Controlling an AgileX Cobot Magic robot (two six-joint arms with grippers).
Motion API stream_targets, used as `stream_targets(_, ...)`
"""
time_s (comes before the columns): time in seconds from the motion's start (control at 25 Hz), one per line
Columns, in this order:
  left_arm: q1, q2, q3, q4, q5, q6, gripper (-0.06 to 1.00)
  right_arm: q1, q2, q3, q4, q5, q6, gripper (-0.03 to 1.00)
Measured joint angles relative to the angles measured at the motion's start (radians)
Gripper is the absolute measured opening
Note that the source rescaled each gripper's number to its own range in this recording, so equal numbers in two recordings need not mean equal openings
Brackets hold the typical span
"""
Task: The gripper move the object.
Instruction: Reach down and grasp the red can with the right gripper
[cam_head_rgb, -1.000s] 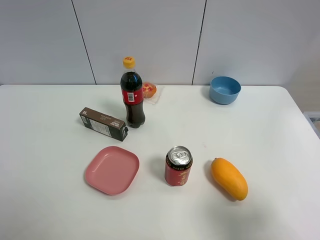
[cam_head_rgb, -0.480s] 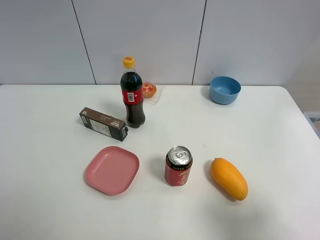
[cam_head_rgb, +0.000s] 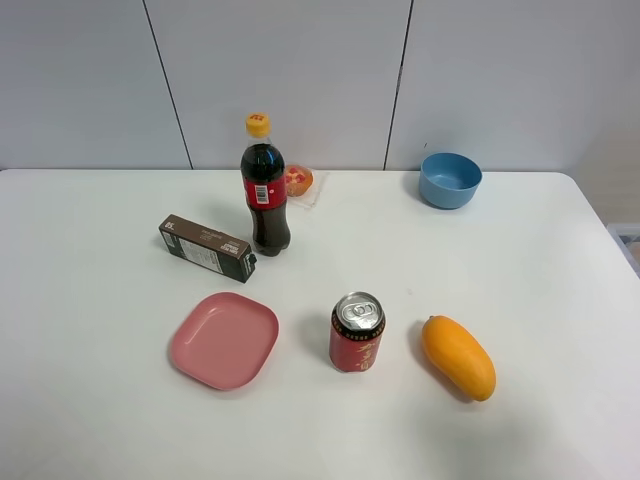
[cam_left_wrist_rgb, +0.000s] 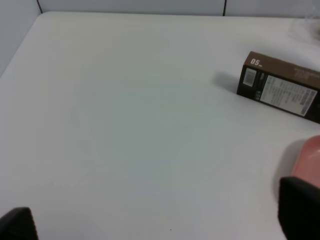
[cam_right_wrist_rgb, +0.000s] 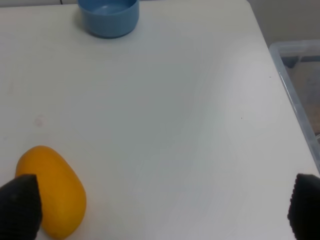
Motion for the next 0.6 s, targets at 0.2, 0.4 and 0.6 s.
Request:
stream_targets(0.2,0.0,0.0,0.0,0.0,0.0,0.0,1.0,0.0,0.0,0.0,0.001,0.0,0.0,1.0)
stream_targets(0.4,0.0,0.0,0.0,0.0,0.0,0.0,1.0,0.0,0.0,0.0,0.003,0.0,0.0,1.0)
stream_targets(0.6,0.0,0.0,0.0,0.0,0.0,0.0,1.0,0.0,0.0,0.0,0.003,0.0,0.002,1.0)
